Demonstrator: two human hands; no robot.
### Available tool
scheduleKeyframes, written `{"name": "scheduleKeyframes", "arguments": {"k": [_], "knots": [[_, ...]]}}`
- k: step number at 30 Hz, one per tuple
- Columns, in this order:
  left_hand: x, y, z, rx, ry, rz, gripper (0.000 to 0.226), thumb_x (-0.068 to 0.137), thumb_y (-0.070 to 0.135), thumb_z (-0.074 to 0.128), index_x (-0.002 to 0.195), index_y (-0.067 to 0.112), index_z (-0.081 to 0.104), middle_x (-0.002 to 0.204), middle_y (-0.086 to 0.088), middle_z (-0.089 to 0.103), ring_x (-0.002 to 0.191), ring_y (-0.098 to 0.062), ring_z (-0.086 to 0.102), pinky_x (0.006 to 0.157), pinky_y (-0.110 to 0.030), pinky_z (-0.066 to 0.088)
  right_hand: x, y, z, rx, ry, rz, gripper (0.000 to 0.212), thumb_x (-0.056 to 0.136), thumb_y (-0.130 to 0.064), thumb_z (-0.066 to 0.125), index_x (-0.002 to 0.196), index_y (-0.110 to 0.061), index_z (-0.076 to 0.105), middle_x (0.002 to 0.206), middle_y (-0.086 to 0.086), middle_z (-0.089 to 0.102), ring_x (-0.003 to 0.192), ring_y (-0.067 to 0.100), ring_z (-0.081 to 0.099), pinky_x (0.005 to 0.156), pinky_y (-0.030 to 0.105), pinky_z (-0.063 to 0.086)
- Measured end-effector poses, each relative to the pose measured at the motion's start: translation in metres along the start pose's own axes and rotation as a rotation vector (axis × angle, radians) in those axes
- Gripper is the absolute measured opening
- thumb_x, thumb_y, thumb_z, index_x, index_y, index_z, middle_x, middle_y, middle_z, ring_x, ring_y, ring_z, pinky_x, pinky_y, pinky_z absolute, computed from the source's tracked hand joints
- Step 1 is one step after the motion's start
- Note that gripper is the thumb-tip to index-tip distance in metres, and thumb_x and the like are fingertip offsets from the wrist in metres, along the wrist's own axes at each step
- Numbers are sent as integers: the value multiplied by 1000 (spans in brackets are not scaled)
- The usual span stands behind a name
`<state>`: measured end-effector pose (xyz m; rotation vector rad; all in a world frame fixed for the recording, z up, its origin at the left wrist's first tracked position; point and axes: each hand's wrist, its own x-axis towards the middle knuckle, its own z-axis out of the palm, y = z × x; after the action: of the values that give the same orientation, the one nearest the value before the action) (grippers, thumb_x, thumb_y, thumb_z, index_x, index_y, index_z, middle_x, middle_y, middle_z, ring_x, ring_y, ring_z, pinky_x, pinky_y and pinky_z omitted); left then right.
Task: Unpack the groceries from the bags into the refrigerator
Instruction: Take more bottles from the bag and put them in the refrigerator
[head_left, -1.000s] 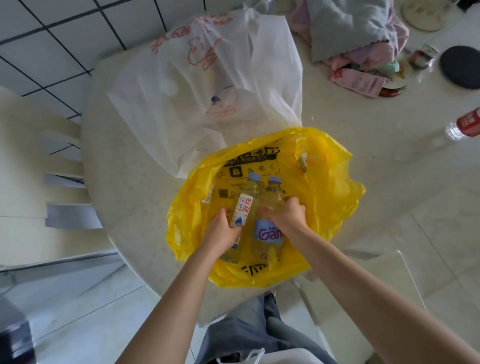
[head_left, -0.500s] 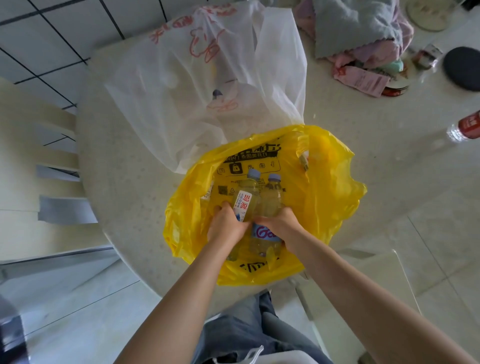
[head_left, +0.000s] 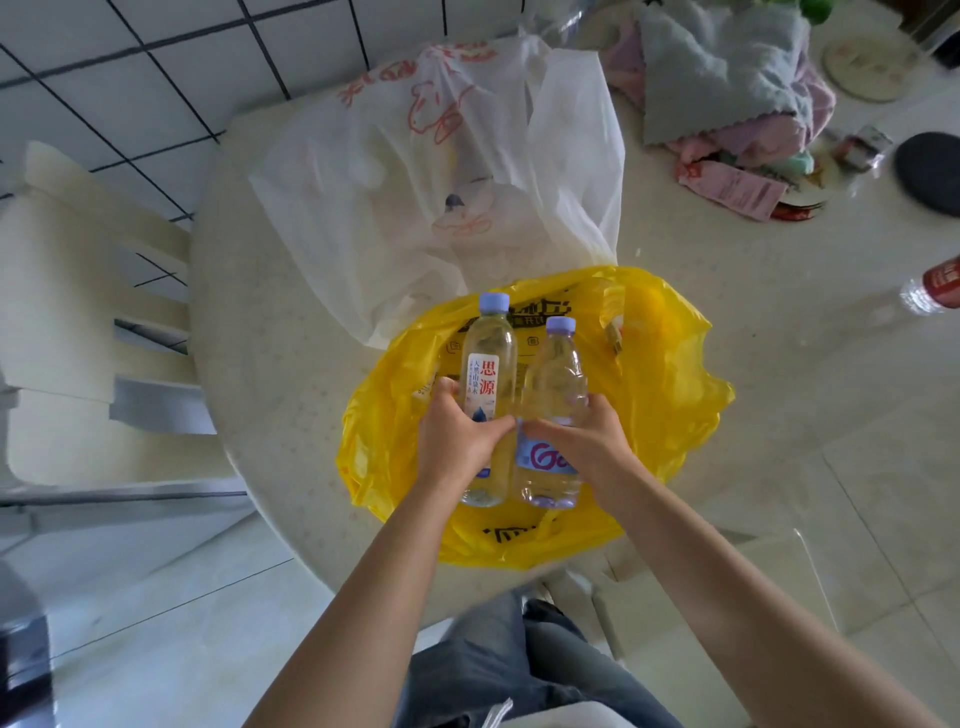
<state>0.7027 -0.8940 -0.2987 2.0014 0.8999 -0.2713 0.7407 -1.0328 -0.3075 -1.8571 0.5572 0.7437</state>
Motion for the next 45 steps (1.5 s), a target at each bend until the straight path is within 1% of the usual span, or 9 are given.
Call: {"name": "scheduleKeyframes", "arguments": {"k": [5, 10, 17, 22, 24, 29, 33, 36, 45], "knots": [[-32, 10, -18, -102, 123, 89, 58, 70, 37, 83, 109, 18, 45, 112, -3, 62, 92, -14, 63, 62, -13, 48, -32, -14, -23, -5, -69, -202, 74, 59, -31, 89, 121, -18, 51, 110, 6, 66, 92, 22, 69, 75, 40, 60], [-83, 5, -23, -198, 270, 110, 59, 68, 33, 85, 111, 17, 48, 102, 5, 61, 85, -13, 64, 70, -24, 55, -72, -14, -47, -88, -126, -448, 66, 65, -21, 87, 119, -20, 49, 106, -2, 64, 93, 15, 65, 62, 23, 54], [-165, -26, 6, -385, 426, 38, 61, 60, 33, 88, 106, 19, 51, 96, 2, 72, 81, -10, 70, 76, -39, 58, -104, 29, -74, -163, -207, -611, 80, 45, -50, 79, 115, -27, 48, 100, -8, 65, 91, 14, 67, 73, 43, 58], [-231, -49, 31, -469, 485, -68, 55, 64, 19, 87, 107, 23, 53, 97, 6, 70, 77, 0, 67, 64, -17, 54, -127, 69, -93, -285, -305, -702, 70, 53, -38, 86, 110, -35, 45, 101, -8, 63, 93, 13, 63, 70, 24, 50], [-253, -60, 38, -464, 505, -115, 55, 63, 19, 88, 105, 29, 53, 97, 9, 68, 80, 0, 65, 67, -23, 54, -134, 84, -96, -321, -340, -744, 68, 55, -35, 85, 109, -36, 44, 103, -4, 62, 95, 15, 61, 71, 20, 46], [-295, -88, 49, -451, 574, -208, 54, 58, 21, 90, 93, 38, 53, 88, 15, 68, 77, 3, 64, 68, -27, 53, -154, 115, -91, -407, -428, -823, 70, 56, -30, 89, 109, -35, 44, 106, -6, 57, 99, 16, 58, 77, 28, 48], [-323, -104, 47, -476, 638, -265, 54, 60, 22, 90, 98, 33, 53, 92, 16, 65, 81, 8, 61, 65, -17, 48, -176, 129, -83, -413, -528, -876, 66, 54, -41, 81, 108, -43, 43, 108, -6, 55, 99, 16, 59, 80, 36, 53], [-346, -120, 42, -523, 706, -299, 56, 61, 21, 90, 102, 32, 53, 92, 19, 64, 79, 17, 58, 62, -11, 45, -194, 137, -71, -453, -610, -911, 73, 53, -44, 81, 116, -32, 45, 110, -3, 54, 101, 17, 58, 82, 37, 53], [-436, -193, 25, -690, 947, -363, 58, 62, 11, 89, 105, 26, 53, 95, 19, 60, 79, 20, 57, 58, -3, 45, -267, 178, -14, -676, -788, -1060, 79, 56, -23, 91, 121, -22, 47, 105, -6, 51, 94, 11, 55, 68, 2, 40]]}}
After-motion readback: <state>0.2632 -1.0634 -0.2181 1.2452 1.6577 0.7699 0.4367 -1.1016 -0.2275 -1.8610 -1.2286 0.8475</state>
